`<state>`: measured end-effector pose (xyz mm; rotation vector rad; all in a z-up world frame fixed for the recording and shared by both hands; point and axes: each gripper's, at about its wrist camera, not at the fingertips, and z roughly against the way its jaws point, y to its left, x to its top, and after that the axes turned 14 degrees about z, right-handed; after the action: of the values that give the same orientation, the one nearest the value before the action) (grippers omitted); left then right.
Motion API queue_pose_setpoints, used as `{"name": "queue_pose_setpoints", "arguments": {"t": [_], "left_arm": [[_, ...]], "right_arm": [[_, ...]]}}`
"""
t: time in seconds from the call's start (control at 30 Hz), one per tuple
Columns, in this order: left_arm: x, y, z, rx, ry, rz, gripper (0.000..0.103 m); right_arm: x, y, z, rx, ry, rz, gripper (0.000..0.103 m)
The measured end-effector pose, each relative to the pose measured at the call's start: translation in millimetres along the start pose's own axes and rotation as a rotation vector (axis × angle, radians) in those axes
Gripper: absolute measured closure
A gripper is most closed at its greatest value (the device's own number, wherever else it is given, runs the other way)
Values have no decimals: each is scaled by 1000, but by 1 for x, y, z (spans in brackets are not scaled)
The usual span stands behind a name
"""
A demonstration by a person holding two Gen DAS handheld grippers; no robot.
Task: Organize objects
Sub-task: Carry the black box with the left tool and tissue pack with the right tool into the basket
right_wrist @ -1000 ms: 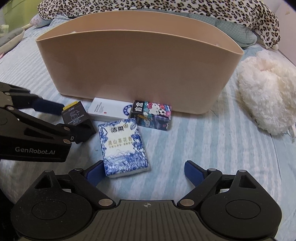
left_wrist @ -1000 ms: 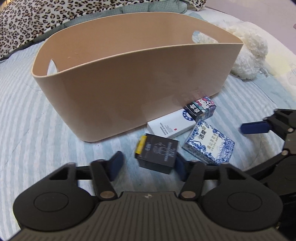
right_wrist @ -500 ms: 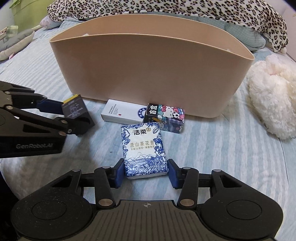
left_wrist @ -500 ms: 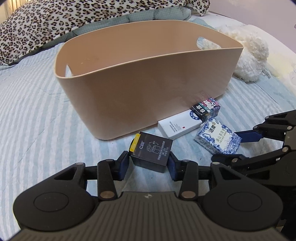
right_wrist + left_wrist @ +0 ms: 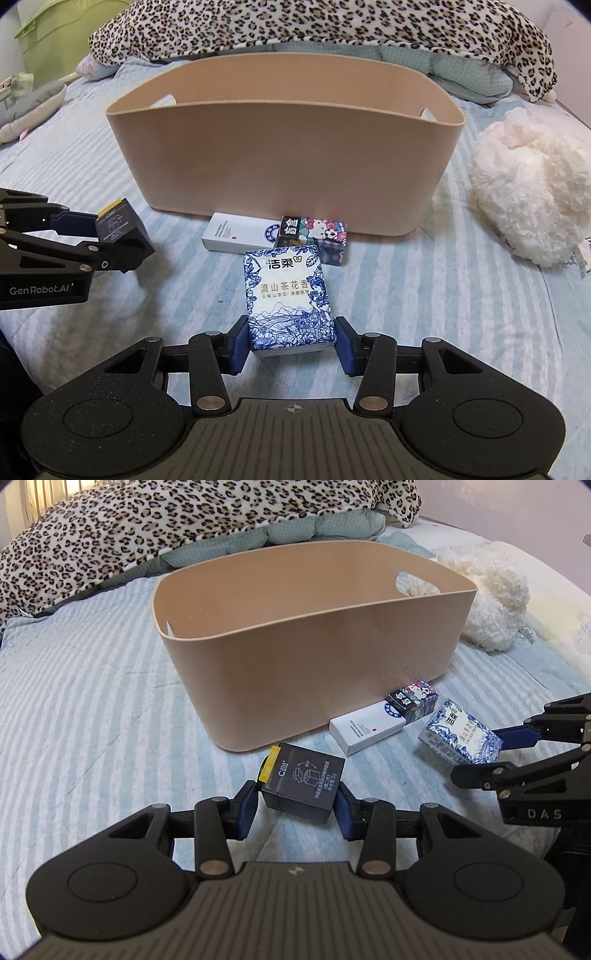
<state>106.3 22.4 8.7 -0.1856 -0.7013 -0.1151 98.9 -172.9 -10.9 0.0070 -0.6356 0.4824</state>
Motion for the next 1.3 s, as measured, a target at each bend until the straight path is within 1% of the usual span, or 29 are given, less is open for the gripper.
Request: {"name": "queue_pose_setpoints", "arguments": {"t": [0.1,0.27,0.5,0.77,1.03,1.2,1.3], "left_arm": [[1,-1,8,-2,-21,-11,57],[4,-4,20,-9,-54,-19,57],[7,-8,34,-23,-94,-26,57],[18,-8,50,-35,-150,-27,57],[40,-10,61,-46,-217,-7,57],[63,-13,65,-42,-272,14,57],[79,-16,60,-36,-288,33,57]], "right_arm": [[-2,7,18,-3,-22,-4,59],[0,5,30,-6,-57,-16,59],[0,0,47,-8,-108,-35,59],[12,-12,71,-34,-189,-76,59],[34,-27,87,-58,-282,-93,59],[50,-38,90,-90,-342,-105,59],[62,-47,86,-104,-362,-127,59]]}}
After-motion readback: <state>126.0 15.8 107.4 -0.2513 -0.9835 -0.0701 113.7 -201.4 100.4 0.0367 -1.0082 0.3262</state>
